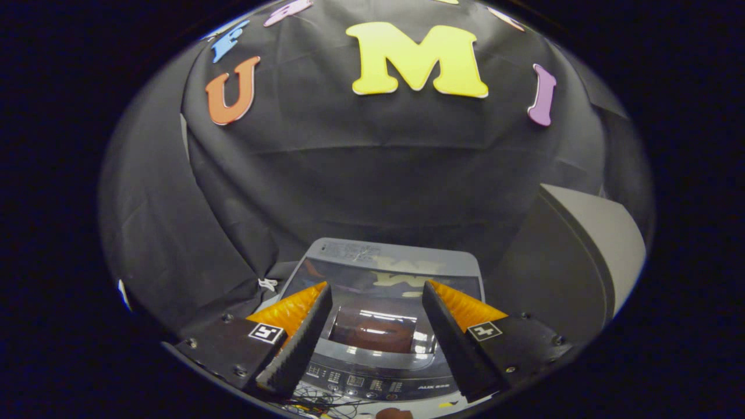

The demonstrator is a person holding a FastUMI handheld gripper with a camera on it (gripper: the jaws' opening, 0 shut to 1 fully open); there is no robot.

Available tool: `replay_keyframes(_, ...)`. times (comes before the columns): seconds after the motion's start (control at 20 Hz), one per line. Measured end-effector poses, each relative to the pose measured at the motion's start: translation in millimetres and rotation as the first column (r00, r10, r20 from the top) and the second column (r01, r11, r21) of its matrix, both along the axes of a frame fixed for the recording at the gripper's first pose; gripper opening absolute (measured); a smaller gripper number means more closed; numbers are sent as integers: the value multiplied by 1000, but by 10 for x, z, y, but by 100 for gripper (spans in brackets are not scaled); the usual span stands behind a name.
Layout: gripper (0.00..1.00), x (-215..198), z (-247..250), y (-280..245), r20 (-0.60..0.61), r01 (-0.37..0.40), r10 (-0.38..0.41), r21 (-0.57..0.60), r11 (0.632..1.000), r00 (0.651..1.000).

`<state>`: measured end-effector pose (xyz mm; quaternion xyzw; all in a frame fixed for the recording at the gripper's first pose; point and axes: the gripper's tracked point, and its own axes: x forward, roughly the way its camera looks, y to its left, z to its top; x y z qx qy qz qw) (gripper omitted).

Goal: Put the clothes into the washing machine and then close the washing machine lid.

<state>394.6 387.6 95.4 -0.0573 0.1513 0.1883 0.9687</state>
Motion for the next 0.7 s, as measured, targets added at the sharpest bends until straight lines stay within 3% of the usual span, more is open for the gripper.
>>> replay_keyframes(0.4,100,-918,503,-1357,231,-29,21,31,999,973)
replay_keyframes(0.7,100,-1476,495,-2626,285,27,-44,65,998,958)
